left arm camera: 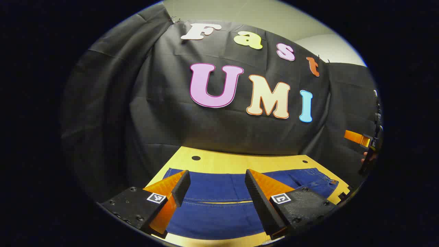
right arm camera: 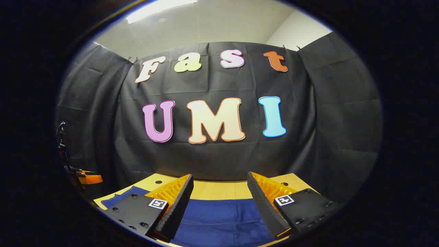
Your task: Grasp the waist and the cuffs of the jeans and fold them to make the two legs overlap; first hold the waist and fold one-third of the jeans toward the cuffs, then hold the cuffs and fold the remaining one-third in the same direction to finish folding.
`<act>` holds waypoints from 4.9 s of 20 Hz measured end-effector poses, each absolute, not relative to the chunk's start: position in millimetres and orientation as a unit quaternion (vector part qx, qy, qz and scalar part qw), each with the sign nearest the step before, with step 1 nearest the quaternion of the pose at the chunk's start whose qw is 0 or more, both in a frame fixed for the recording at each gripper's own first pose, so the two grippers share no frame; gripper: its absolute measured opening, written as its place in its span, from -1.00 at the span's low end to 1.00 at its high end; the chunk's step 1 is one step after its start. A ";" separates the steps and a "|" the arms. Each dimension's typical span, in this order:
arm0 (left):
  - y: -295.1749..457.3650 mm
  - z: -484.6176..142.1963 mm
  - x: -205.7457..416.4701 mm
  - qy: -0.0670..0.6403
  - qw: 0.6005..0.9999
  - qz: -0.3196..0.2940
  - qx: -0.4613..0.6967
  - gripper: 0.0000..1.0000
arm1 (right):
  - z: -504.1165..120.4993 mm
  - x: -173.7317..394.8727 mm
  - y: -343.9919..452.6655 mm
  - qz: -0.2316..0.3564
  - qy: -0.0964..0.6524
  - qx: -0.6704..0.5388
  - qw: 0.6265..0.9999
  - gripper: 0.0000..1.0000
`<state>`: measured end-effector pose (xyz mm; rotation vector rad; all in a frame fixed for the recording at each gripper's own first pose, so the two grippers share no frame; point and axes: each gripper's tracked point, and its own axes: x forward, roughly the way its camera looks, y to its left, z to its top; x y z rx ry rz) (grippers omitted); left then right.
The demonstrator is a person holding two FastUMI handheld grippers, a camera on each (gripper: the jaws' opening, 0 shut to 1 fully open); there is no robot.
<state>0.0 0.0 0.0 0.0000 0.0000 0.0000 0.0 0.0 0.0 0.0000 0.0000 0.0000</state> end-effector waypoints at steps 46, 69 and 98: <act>157.3 -238.9 -107.7 0.518 0.729 -0.267 0.360 0.89 | -117.0 -53.1 -0.3 0.007 0.164 -0.033 0.986 0.98; 153.5 -239.2 -89.8 0.573 0.718 -0.205 0.339 -1.00 | -211.6 -56.6 -89.1 0.123 0.312 -0.156 0.929 0.99; 154.2 -242.3 -85.1 0.613 0.696 -0.186 0.324 -0.98 | -361.5 -86.3 -188.5 0.278 0.595 -0.319 0.683 0.73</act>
